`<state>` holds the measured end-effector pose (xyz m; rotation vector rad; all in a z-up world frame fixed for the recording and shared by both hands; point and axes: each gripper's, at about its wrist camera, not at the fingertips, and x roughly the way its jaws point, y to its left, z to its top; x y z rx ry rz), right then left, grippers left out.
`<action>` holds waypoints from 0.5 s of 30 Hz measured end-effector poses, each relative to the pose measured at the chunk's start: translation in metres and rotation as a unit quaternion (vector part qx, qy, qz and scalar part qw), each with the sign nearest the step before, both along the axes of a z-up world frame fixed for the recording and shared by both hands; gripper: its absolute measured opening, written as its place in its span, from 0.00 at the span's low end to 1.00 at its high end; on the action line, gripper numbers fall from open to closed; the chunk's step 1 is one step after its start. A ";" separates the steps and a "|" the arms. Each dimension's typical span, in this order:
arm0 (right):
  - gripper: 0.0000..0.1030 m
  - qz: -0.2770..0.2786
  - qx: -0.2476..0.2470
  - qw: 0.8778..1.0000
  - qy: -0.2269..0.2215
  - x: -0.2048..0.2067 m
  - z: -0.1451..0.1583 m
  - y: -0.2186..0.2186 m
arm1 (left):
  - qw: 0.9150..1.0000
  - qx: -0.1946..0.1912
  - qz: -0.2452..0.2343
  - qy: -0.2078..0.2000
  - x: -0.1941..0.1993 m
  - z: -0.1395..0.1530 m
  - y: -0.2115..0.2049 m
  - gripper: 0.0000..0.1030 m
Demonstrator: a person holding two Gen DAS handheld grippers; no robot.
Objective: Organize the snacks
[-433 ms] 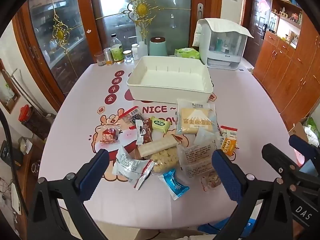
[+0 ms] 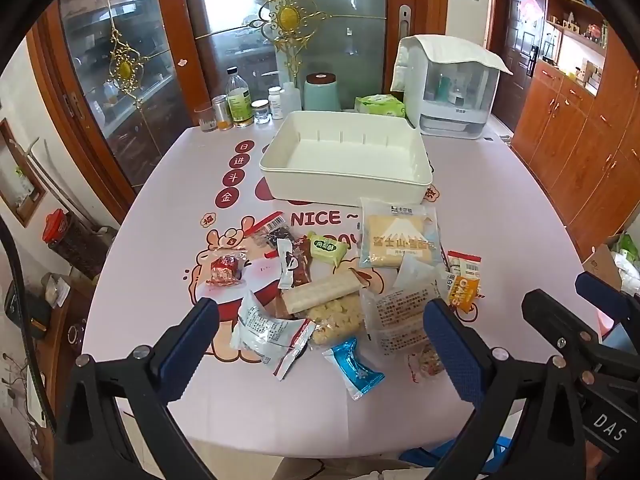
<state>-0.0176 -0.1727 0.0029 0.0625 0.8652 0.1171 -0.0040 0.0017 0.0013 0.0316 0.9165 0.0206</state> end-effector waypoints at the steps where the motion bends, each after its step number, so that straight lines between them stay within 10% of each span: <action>1: 0.79 0.001 0.000 1.000 0.000 0.000 0.000 0.000 | 1.000 0.001 0.000 0.000 0.000 0.000 0.000 0.98; 15: 0.78 0.008 0.010 1.000 -0.005 -0.003 0.003 -0.002 | 1.000 -0.002 -0.001 0.001 -0.003 -0.005 -0.001 0.98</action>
